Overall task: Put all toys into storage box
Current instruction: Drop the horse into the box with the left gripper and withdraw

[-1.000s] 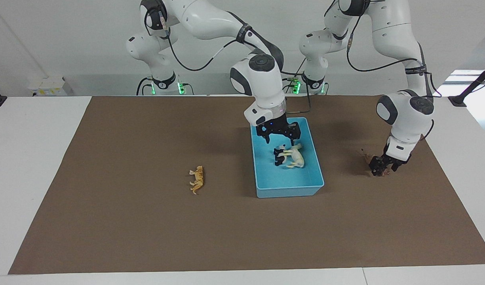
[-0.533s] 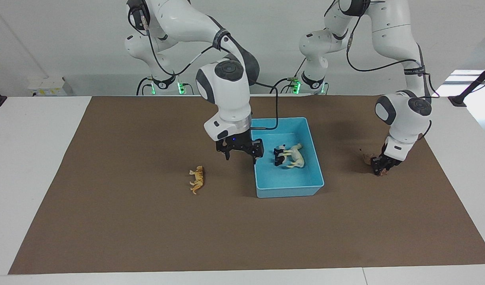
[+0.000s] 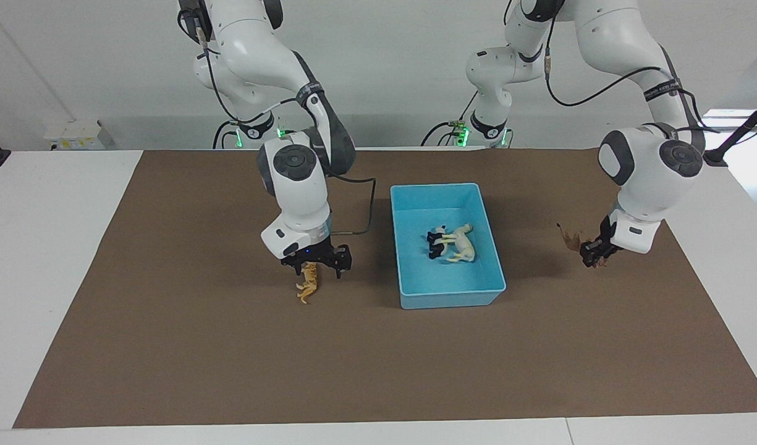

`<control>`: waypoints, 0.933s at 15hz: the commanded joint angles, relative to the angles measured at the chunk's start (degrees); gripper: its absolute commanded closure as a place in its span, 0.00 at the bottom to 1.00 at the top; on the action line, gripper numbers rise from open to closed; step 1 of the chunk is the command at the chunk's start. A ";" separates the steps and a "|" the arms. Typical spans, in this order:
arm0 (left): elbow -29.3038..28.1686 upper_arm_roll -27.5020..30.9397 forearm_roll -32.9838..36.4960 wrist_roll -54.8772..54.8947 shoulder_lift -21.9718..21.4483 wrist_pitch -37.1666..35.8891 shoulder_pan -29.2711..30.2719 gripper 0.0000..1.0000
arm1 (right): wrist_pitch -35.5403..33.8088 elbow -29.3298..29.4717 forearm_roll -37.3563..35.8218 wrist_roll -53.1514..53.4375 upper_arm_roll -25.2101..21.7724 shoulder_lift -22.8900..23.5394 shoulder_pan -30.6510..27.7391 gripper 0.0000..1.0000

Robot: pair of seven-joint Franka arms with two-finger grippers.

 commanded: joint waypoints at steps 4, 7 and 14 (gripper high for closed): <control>-2.36 0.61 -0.26 -31.20 -1.70 -2.41 -18.73 0.86 | 9.30 -11.40 -4.43 -3.52 0.41 -3.05 -0.79 0.00; -7.38 0.70 -0.45 -34.66 -3.81 1.65 -22.27 0.18 | 10.43 -11.76 -4.61 -4.14 0.41 -2.71 -1.14 0.00; -3.43 1.32 -0.36 -20.66 -12.23 -11.51 -15.10 0.00 | 17.47 -14.22 -4.61 -4.31 0.41 -1.91 -1.93 0.28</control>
